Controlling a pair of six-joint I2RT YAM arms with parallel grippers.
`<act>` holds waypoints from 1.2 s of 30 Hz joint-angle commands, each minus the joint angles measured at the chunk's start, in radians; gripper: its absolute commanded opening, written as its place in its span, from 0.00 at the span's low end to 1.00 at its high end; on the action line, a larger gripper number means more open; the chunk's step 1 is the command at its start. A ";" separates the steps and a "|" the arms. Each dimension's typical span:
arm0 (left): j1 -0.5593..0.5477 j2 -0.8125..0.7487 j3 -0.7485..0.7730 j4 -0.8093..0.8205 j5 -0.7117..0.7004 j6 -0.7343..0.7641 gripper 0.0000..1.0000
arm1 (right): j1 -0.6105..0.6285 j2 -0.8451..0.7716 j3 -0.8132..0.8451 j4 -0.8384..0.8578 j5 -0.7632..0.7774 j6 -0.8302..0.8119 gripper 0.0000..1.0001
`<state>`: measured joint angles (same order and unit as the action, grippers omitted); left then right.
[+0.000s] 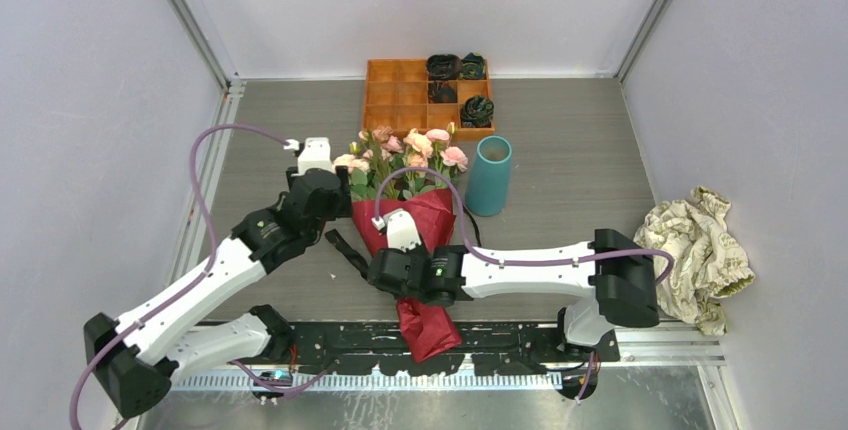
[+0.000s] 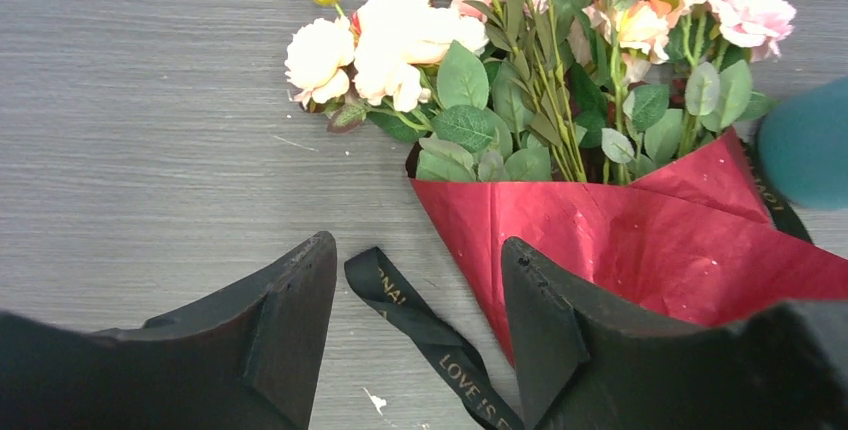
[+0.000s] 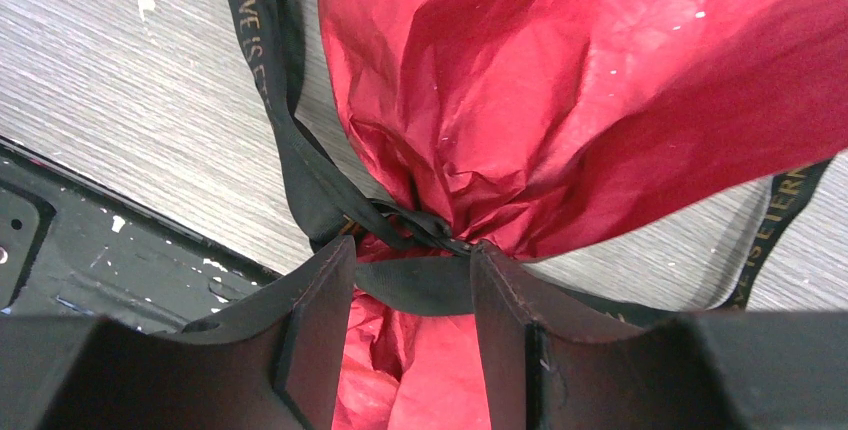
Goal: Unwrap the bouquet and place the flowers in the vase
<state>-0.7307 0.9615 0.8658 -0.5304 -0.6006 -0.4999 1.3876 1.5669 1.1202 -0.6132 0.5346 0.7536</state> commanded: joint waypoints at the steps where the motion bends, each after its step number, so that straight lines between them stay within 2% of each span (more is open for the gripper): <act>1: 0.006 -0.069 -0.010 -0.062 0.046 -0.081 0.61 | 0.003 0.017 0.018 0.039 -0.045 0.008 0.52; 7: 0.007 -0.122 -0.025 -0.065 0.132 -0.122 0.59 | 0.003 0.033 -0.033 0.034 -0.024 0.035 0.52; 14: 0.005 -0.080 -0.053 -0.020 0.233 -0.165 0.57 | 0.001 0.107 -0.014 0.026 0.033 0.027 0.50; 19: 0.005 -0.040 -0.103 0.088 0.289 -0.176 0.56 | -0.001 0.147 0.015 0.003 0.076 0.017 0.21; 21: 0.005 -0.014 -0.122 0.139 0.321 -0.177 0.53 | -0.002 0.143 0.036 -0.023 0.101 0.012 0.09; 23: 0.005 0.018 -0.142 0.195 0.365 -0.189 0.48 | -0.001 0.123 0.054 -0.041 0.120 0.004 0.02; 29: 0.004 0.198 -0.168 0.360 0.436 -0.214 0.40 | -0.002 0.070 0.096 -0.066 0.169 -0.037 0.01; 33: 0.003 0.338 -0.125 0.390 0.383 -0.194 0.38 | -0.031 0.099 0.141 -0.108 0.219 -0.056 0.01; 36: 0.005 0.400 -0.082 0.379 0.332 -0.169 0.38 | -0.094 0.113 0.144 -0.087 0.193 -0.077 0.01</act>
<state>-0.7269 1.3033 0.7200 -0.2146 -0.2096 -0.6975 1.3609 1.7020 1.1957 -0.7399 0.6334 0.7261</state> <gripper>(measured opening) 0.387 0.039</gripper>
